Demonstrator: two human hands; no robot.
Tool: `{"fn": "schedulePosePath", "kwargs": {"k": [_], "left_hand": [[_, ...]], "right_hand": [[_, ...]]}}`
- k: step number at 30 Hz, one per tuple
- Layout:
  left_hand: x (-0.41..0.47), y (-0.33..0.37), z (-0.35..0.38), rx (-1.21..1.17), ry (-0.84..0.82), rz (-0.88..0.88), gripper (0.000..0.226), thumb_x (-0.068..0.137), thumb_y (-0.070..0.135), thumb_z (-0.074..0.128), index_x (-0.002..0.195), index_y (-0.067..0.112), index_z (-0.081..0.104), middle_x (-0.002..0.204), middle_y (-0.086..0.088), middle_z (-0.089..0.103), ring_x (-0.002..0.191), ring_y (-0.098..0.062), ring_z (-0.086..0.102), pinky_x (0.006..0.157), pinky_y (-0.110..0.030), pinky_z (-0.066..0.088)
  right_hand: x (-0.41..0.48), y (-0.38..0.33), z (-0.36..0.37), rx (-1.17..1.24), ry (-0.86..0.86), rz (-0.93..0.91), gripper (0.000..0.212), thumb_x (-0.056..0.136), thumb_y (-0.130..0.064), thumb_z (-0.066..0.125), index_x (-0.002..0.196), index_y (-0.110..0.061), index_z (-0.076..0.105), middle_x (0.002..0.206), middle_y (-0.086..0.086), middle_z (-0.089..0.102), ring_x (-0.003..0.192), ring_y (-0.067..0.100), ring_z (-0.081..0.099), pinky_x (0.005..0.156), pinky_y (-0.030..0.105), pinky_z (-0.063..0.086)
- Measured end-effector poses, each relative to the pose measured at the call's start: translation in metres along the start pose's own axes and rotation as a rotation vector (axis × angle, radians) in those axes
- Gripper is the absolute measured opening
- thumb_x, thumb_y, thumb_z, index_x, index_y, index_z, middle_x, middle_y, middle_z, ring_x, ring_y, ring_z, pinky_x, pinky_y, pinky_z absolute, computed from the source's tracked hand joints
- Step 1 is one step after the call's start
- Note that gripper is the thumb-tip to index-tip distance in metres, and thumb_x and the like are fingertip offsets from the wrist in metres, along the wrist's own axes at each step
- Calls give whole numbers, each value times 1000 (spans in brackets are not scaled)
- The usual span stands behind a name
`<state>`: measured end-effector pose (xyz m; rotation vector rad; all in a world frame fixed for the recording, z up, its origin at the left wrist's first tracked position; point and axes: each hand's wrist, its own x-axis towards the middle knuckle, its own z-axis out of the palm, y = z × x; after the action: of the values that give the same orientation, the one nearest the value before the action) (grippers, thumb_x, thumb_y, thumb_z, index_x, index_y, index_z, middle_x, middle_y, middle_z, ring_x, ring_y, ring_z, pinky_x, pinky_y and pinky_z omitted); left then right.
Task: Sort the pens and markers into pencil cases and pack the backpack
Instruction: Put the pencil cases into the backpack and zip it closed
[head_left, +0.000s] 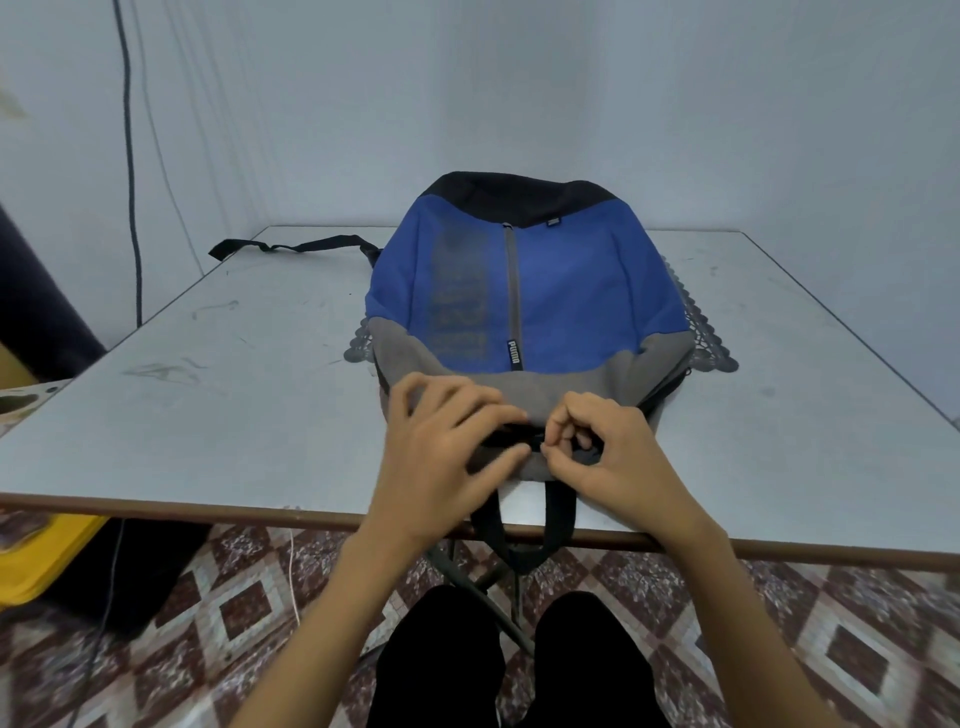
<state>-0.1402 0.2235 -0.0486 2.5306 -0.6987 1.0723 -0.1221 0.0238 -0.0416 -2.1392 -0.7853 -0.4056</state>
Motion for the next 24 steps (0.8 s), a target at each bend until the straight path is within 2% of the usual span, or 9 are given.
{"fn": "schedulePosePath", "kwargs": {"k": [2, 5, 10, 13, 16, 21, 24], "left_hand": [[2, 1, 8, -26, -48, 46, 23, 90, 46, 62, 101, 30, 73, 100, 13, 67, 103, -14, 59, 102, -39, 28], [5, 2, 12, -52, -57, 48, 19, 89, 44, 64, 97, 30, 74, 92, 14, 67, 95, -12, 59, 104, -40, 28], [5, 8, 11, -77, -99, 24, 15, 89, 39, 64, 90, 25, 68, 82, 15, 63, 88, -13, 57, 104, -41, 31], [5, 7, 11, -96, -94, -6, 15, 87, 39, 64, 89, 25, 68, 78, 17, 60, 86, -10, 55, 105, -42, 31], [6, 8, 11, -130, -105, -25, 13, 85, 39, 65, 87, 26, 68, 76, 18, 57, 85, -8, 54, 107, -41, 29], [2, 7, 9, -170, -115, -38, 8, 83, 33, 69, 83, 26, 66, 74, 19, 53, 83, -7, 53, 108, -44, 28], [2, 7, 8, -198, -117, -15, 6, 82, 31, 68, 82, 25, 65, 73, 18, 52, 83, -7, 53, 110, -45, 25]], "right_hand": [[-2, -1, 1, -6, 36, -25, 12, 76, -7, 66, 75, -17, 58, 64, -5, 54, 65, 13, 50, 65, 31, 43], [-4, -2, -1, -37, 87, -58, 14, 77, -7, 68, 76, -17, 59, 68, -7, 55, 68, 10, 53, 66, 32, 45], [-6, -4, -3, -98, 104, -99, 14, 73, -9, 70, 71, -19, 60, 66, -11, 55, 68, 5, 52, 72, 24, 38], [-7, -7, -3, -130, 126, -104, 10, 71, -13, 68, 68, -18, 60, 64, -11, 54, 68, 5, 51, 72, 26, 36], [-8, -8, -3, -145, 187, -49, 10, 66, -13, 66, 64, -18, 57, 63, -11, 52, 65, 4, 46, 65, 25, 34], [-10, -1, -5, 28, 401, 141, 20, 62, 7, 67, 61, -8, 55, 60, 2, 51, 54, 16, 45, 52, 28, 38], [-10, 1, -5, 97, 497, 258, 21, 64, 9, 69, 61, -7, 54, 54, 4, 49, 50, 10, 39, 50, 20, 33]]}}
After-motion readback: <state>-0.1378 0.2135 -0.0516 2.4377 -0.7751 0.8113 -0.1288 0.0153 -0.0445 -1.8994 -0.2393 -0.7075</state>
